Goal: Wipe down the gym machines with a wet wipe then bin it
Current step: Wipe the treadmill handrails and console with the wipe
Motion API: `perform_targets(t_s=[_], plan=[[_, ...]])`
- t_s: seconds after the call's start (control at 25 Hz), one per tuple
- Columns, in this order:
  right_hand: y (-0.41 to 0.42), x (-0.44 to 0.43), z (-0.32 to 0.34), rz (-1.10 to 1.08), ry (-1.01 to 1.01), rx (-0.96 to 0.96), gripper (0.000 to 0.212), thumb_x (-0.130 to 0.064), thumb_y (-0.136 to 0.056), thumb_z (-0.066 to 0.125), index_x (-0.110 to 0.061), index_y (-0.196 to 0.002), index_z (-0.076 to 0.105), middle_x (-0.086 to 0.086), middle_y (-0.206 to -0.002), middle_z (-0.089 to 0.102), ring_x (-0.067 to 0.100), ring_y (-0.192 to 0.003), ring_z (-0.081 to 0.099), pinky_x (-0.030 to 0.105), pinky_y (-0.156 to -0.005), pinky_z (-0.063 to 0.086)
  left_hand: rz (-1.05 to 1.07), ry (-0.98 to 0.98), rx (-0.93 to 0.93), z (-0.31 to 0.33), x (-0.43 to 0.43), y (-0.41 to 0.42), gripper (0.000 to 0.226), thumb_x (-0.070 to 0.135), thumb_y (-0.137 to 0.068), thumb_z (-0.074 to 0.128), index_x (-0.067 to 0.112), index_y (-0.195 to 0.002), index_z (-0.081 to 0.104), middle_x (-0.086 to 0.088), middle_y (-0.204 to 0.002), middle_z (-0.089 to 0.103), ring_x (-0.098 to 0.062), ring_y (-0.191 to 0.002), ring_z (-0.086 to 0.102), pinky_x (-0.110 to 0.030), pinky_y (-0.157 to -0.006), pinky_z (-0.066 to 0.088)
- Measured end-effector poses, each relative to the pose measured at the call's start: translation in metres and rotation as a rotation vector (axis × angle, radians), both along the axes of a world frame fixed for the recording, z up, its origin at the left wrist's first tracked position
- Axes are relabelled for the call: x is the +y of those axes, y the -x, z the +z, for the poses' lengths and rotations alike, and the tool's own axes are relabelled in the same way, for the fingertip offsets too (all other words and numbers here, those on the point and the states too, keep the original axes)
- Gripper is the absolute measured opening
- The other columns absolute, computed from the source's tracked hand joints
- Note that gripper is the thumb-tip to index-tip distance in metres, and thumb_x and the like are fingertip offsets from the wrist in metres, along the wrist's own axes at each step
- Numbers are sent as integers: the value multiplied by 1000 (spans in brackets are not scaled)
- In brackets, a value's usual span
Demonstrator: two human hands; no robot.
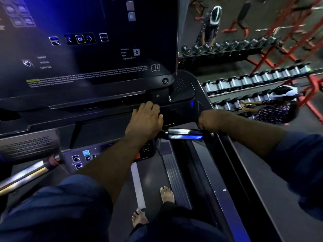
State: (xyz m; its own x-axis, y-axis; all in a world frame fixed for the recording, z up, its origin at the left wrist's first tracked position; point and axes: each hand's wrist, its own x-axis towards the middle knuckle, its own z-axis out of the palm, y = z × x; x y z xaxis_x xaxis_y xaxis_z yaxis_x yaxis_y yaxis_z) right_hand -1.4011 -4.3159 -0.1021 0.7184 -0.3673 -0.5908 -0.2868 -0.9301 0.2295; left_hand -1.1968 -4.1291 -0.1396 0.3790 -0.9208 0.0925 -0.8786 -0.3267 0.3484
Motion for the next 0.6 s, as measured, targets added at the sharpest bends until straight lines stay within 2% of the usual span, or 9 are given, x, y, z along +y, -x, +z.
perform_targets(t_s=[0.04,0.12,0.24,0.32,0.4,0.52,0.6], plan=[[0,2,-5,-12,32,-40,31,-22,-97,48,-9,-111,73,17,-111,69,38,-104,71,37,-80,55,0,-4,6,0,1,0,25,38,-103,48,16,-112,57,-5,-118,53,-26,-112,50,-50,-96,44],[5,6,-16,-21,136,-102,36,-27,-100,38,-12,-114,68,17,-114,65,40,-108,69,42,-87,57,-4,-1,13,-1,1,-1,26,38,-104,47,16,-113,57,-6,-119,53,-26,-112,50,-50,-97,44],[11,22,-18,-6,198,-13,33,-18,-104,41,-11,-123,67,16,-124,64,40,-116,66,44,-92,54,-6,-10,31,1,1,-4,25,37,-103,48,16,-112,57,-5,-118,54,-25,-111,50,-49,-98,45],[12,22,-18,-32,224,-55,33,-14,-106,40,-12,-126,66,12,-127,64,34,-121,63,43,-97,52,-7,-23,40,3,2,-3,24,36,-103,48,16,-111,58,-5,-119,54,-25,-111,50,-49,-99,45],[15,25,-19,-35,240,-90,35,-16,-107,38,-13,-127,67,9,-129,63,29,-125,58,42,-105,48,-8,-25,51,3,1,-4,22,35,-103,48,16,-109,58,-5,-118,53,-25,-110,49,-48,-98,44],[20,28,-25,-75,229,-46,34,-17,-105,41,-14,-123,70,7,-127,63,29,-124,57,44,-100,52,13,-33,68,2,2,-6,19,32,-102,48,16,-106,57,-4,-116,53,-24,-108,48,-45,-96,42],[21,28,-30,-84,185,-116,35,-15,-104,41,-15,-125,69,7,-129,66,28,-125,57,41,-110,42,17,-43,80,2,2,-7,17,30,-102,48,17,-104,58,-4,-116,52,-23,-107,48,-44,-96,42]])
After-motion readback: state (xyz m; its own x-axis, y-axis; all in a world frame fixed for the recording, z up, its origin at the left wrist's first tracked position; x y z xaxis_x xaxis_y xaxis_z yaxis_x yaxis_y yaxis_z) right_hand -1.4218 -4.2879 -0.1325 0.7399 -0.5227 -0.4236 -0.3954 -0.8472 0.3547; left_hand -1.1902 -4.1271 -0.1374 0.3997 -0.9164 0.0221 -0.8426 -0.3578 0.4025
